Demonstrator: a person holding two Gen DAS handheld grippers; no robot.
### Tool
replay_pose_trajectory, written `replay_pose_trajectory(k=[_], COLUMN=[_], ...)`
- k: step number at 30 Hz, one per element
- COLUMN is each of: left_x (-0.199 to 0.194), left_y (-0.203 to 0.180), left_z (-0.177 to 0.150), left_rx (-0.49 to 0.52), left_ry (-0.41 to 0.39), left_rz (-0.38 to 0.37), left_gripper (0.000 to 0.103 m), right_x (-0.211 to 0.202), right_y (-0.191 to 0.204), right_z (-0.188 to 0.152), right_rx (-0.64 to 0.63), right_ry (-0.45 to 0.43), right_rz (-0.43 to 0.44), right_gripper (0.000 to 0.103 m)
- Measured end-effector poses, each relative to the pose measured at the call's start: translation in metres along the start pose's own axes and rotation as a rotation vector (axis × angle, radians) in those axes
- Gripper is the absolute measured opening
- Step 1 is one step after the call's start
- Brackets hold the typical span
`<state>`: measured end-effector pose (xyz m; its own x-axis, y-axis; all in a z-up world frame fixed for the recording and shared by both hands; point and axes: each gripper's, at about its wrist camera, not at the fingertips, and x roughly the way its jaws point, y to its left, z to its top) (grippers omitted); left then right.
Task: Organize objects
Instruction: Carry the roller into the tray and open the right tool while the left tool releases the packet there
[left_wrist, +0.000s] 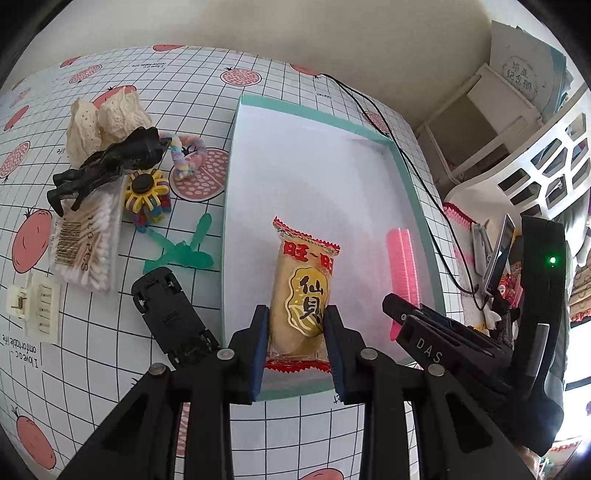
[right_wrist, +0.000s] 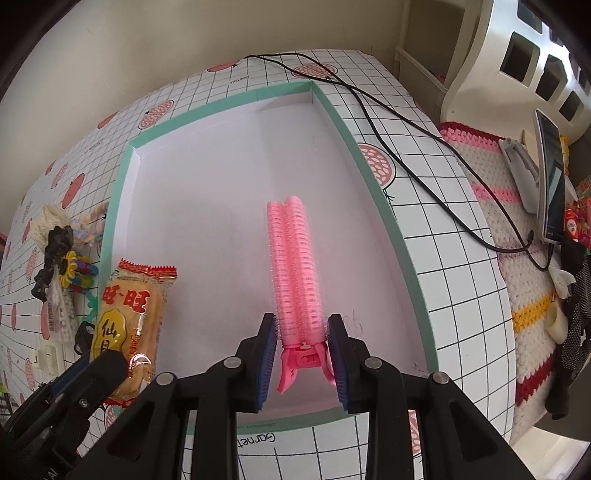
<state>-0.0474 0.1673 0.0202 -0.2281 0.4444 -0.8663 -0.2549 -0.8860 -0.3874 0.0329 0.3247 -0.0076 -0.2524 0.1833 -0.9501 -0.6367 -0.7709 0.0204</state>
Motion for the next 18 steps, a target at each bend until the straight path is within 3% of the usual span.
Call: replay_pose_trajectory(k=[13, 18], left_x=[0.0021, -0.0002], left_y=[0.0003, 0.0005], left_z=[-0.0012, -0.0005], left_rx=[-0.01, -0.015], left_ry=[0.016, 0.011], left_rz=[0.002, -0.008], left_gripper=[0.033, 0.038], right_x=[-0.0007, -0.0024], right_y=[0.0025, 0.004], right_z=[0.0008, 0.0006], right_rx=[-0.01, -0.011], right_ry=[-0.004, -0.014], right_rz=[-0.008, -0.007], right_gripper=[0.031, 0.036])
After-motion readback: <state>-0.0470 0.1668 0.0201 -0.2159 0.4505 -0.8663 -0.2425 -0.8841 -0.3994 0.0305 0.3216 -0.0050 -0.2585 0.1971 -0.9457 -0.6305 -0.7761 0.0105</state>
